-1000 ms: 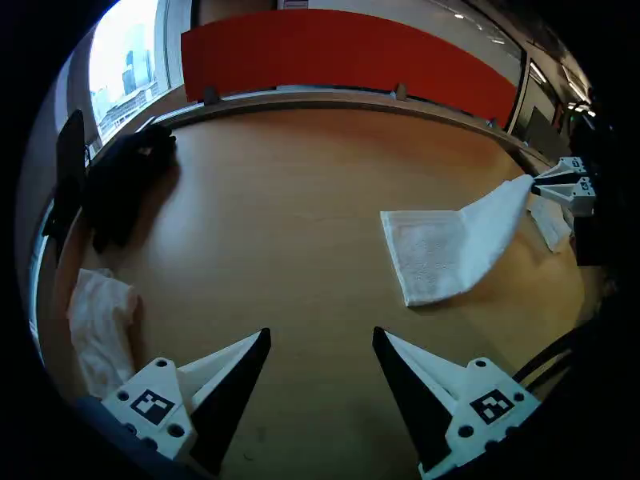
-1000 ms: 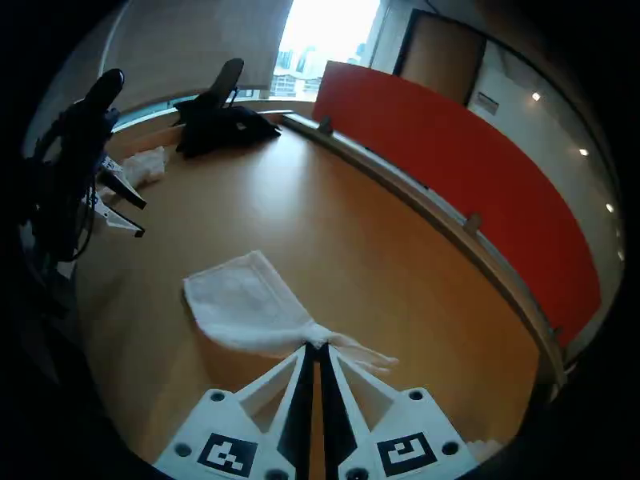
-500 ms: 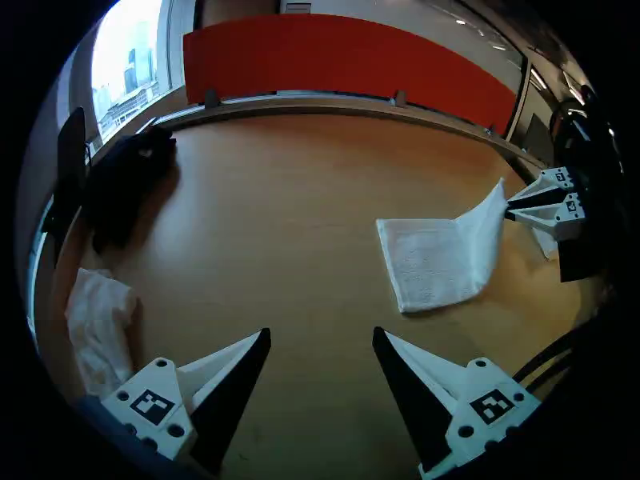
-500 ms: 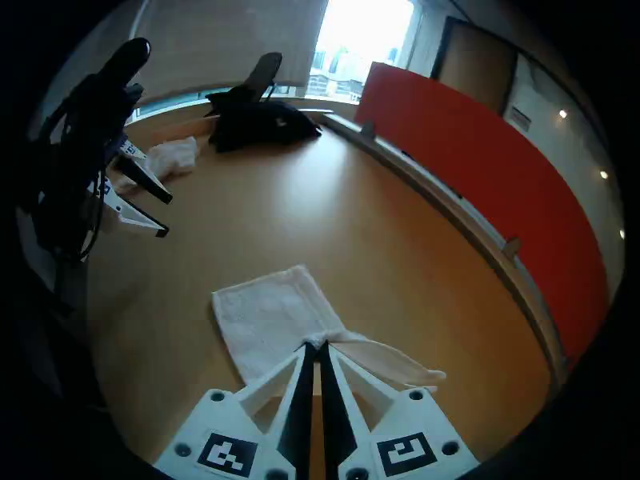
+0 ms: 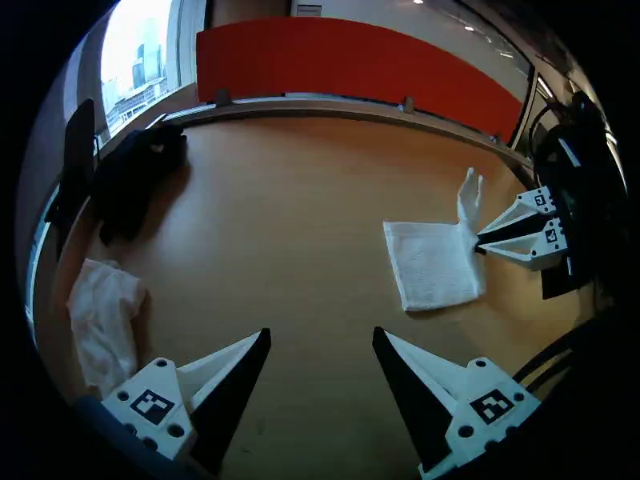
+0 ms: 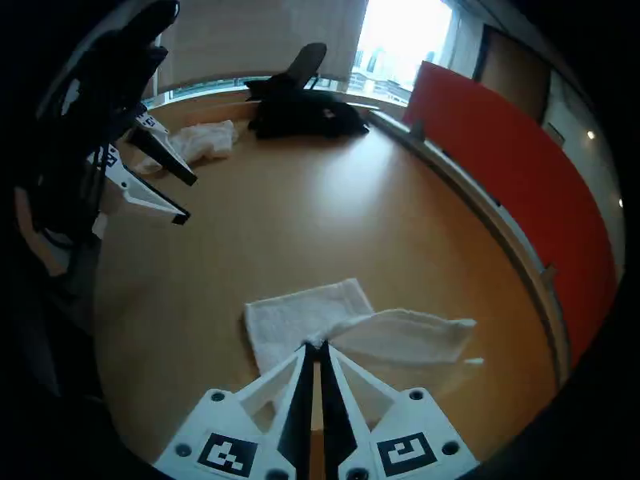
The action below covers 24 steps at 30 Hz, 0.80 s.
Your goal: Fold towel
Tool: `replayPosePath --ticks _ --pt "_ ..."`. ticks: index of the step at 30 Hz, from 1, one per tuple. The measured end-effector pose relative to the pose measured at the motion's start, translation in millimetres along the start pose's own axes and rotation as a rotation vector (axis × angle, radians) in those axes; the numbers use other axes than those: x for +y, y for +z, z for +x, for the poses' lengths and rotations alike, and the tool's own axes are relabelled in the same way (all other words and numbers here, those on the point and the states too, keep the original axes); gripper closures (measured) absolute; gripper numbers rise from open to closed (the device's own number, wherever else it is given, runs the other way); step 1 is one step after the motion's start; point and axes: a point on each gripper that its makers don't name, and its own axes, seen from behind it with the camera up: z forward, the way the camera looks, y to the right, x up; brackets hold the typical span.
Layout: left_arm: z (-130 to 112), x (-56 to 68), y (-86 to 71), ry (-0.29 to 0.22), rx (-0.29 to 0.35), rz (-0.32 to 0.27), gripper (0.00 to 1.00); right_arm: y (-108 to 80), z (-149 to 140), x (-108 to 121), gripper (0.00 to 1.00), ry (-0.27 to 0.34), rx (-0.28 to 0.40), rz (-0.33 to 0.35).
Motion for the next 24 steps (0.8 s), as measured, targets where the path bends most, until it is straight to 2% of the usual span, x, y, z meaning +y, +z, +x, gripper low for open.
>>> replayPosePath --ticks 8,24 --pt "-3.8 -5.3 -4.4 -0.019 0.001 0.01 0.05 20.9 -3.4 -10.4 0.95 0.012 -0.02 0.045" --pt "-5.0 -5.8 -2.3 -0.02 -0.006 0.01 0.06 21.3 -3.7 -11.7 0.93 0.022 -0.021 0.059"
